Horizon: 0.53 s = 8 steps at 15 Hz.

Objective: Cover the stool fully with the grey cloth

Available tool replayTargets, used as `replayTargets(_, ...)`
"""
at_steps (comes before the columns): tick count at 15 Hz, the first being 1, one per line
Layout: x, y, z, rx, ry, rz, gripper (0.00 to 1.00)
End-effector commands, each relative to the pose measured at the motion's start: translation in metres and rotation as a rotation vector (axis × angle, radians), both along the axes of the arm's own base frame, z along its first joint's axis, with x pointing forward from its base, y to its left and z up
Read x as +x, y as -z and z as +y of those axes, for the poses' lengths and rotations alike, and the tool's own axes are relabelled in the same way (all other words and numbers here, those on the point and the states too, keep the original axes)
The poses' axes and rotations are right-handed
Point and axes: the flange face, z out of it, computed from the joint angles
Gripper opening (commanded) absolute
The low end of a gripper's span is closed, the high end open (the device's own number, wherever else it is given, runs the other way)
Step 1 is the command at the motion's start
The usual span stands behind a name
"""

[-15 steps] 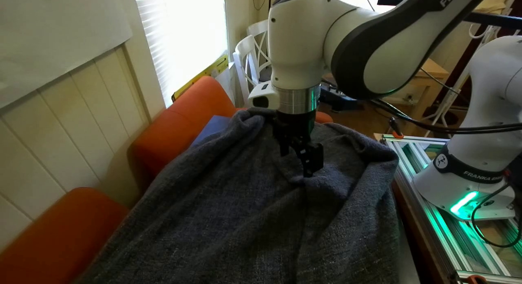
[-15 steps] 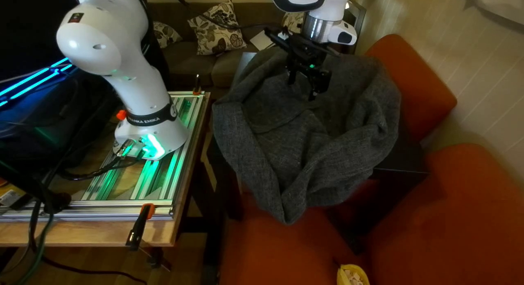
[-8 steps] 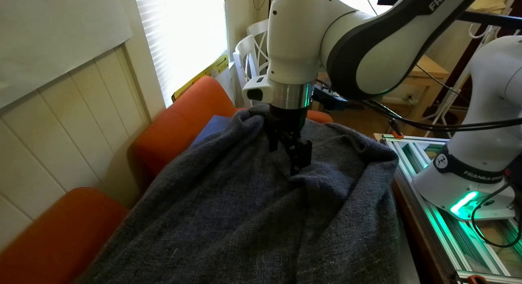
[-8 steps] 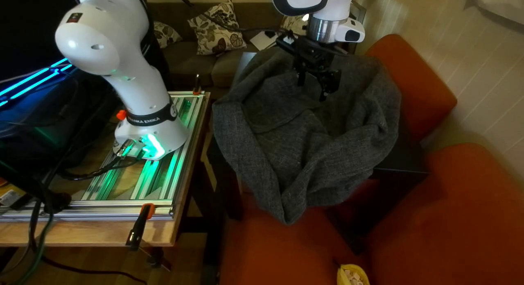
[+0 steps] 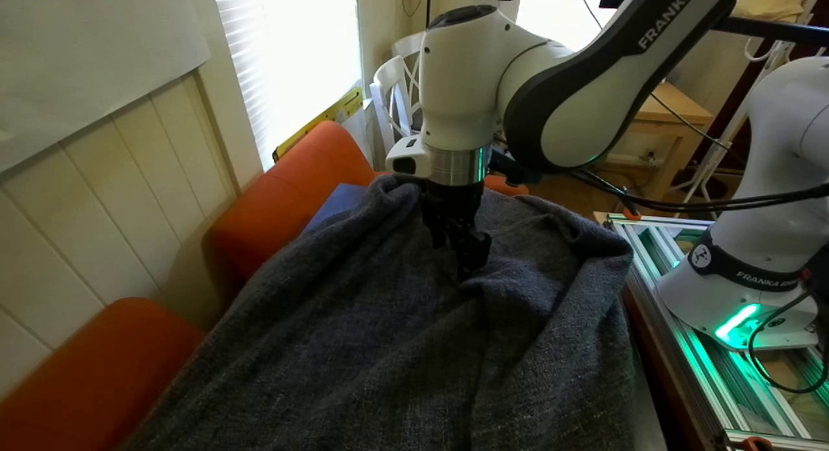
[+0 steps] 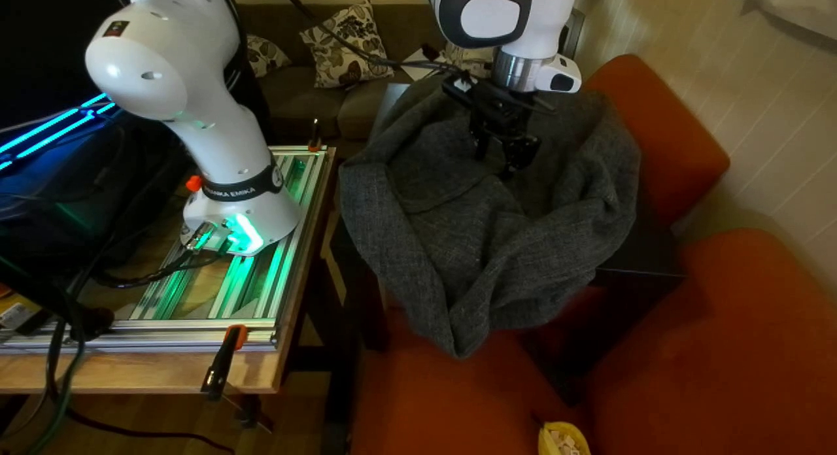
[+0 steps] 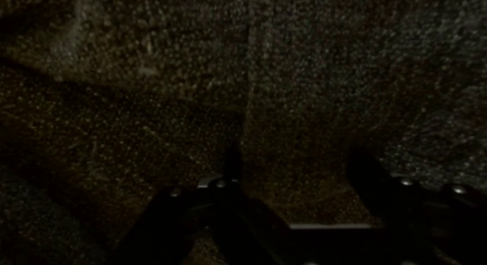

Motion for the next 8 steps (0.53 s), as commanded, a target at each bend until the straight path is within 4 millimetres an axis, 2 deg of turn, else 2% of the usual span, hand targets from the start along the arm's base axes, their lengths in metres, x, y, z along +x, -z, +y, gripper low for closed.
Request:
replayTargets(1,0.005,0.000,-0.003,-0.002,-0.017,0.019,0.44)
replayTargets(5,0.004,-0.013,-0.005,0.005,0.006,0.022,0.16)
replayTargets(7,0.002,-0.027,-0.009,0.011,0.020,0.014,0.04)
replayTargets(8,0.000,-0.034,-0.011,0.014,0.025,0.007,0.01)
